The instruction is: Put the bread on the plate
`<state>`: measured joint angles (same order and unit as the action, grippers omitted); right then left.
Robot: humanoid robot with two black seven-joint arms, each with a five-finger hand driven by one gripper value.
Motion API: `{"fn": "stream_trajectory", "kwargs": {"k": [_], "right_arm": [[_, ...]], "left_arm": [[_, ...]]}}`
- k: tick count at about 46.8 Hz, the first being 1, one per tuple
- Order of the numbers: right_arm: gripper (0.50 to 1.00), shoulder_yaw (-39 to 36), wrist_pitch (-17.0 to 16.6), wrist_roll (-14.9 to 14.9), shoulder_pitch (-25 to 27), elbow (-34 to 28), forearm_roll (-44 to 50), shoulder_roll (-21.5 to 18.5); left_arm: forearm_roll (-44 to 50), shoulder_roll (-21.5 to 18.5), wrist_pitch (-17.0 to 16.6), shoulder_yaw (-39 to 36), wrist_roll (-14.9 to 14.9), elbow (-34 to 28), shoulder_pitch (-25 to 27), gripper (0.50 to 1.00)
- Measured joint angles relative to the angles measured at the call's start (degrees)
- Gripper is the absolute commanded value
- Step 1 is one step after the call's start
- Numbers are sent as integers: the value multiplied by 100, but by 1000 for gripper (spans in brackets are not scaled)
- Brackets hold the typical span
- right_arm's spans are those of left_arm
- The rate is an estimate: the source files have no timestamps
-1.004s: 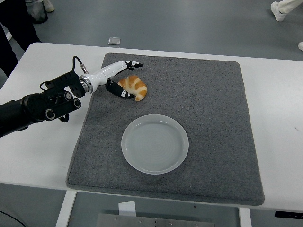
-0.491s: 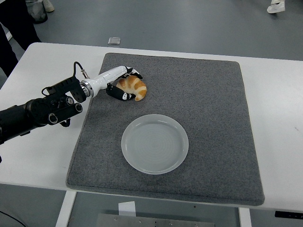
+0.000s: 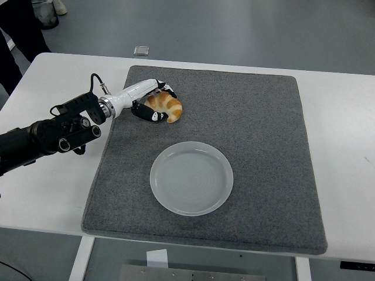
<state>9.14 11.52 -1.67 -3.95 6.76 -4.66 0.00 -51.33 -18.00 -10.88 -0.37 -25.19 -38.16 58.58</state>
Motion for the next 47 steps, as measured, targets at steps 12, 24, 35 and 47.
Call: {"fn": "stream_trajectory", "kwargs": {"k": [12, 24, 35, 47], "right_arm": [[952, 2, 0, 0, 0, 0, 0, 0], [952, 0, 0, 0, 8, 0, 0, 0], [952, 0, 0, 0, 18, 0, 0, 0], [952, 0, 0, -1, 47, -6, -5, 0]], "left_arm": [[64, -17, -148, 8, -21, -7, 11, 500], [98, -508, -45, 59, -8, 62, 503, 500], [87, -1024, 686, -1, 0, 142, 1588, 500], [-8, -965, 1653, -170, 23, 775, 3063, 500]]}}
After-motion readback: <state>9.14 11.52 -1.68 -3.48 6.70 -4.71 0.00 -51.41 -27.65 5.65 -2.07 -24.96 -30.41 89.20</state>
